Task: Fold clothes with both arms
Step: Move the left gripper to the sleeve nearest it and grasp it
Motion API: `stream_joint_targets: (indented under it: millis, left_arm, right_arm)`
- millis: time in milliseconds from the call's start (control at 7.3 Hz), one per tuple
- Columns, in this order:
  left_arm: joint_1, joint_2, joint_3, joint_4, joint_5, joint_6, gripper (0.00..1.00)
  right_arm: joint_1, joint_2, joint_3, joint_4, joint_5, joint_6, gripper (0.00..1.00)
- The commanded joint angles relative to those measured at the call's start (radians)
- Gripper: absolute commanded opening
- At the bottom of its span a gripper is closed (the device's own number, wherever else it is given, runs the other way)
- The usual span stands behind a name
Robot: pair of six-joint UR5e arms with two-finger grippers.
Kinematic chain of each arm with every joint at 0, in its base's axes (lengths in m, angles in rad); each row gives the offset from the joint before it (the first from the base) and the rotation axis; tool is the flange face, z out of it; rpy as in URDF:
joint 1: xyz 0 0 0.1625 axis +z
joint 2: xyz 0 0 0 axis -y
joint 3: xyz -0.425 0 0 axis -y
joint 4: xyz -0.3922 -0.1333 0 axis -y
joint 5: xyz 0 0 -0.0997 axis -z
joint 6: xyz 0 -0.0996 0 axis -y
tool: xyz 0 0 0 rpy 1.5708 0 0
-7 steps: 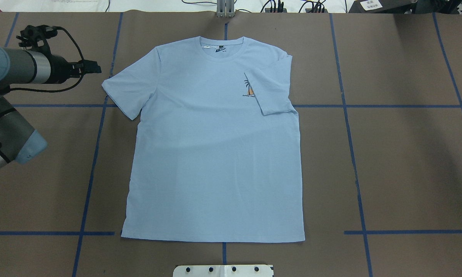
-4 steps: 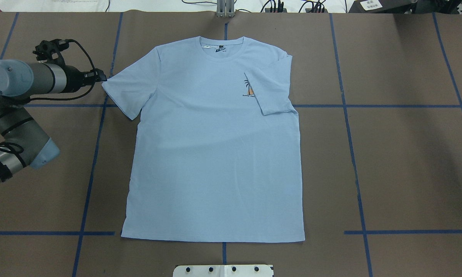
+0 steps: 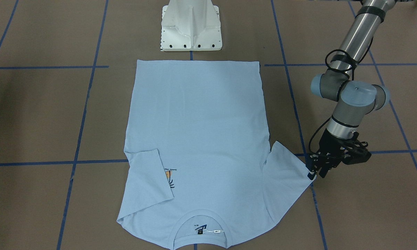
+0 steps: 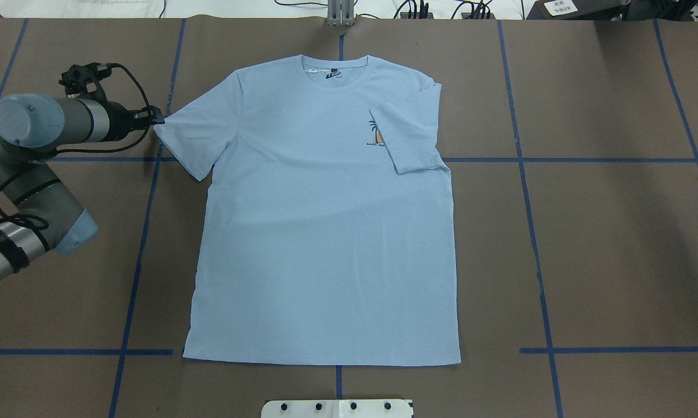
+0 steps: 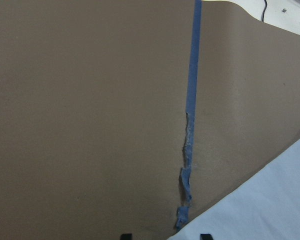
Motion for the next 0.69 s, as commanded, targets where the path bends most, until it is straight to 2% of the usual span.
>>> stream_joint_targets:
  millis: [0, 137, 274, 411, 548]
  left_arm:
    - [0.006, -0.004, 0.005, 0.001, 0.003, 0.013, 0.50]
    - [0.006, -0.001, 0.005, 0.001, 0.003, 0.026, 0.43]
    - [0.006, -0.001, 0.003, 0.003, 0.003, 0.028, 0.27]
    - [0.006, 0.000, 0.002, 0.003, 0.003, 0.027, 0.20]
    - [0.007, 0.000, -0.001, 0.004, 0.003, 0.027, 0.18]
  right_arm:
    - [0.000, 0.000, 0.000, 0.000, 0.000, 0.000, 1.00]
    - [0.000, 0.000, -0.001, 0.000, 0.000, 0.001, 1.00]
    - [0.000, 0.000, -0.001, 0.000, 0.000, 0.001, 1.00]
    - [0.000, 0.000, -0.001, 0.000, 0.000, 0.003, 1.00]
    - [0.000, 0.000, -0.003, 0.000, 0.000, 0.003, 1.00]
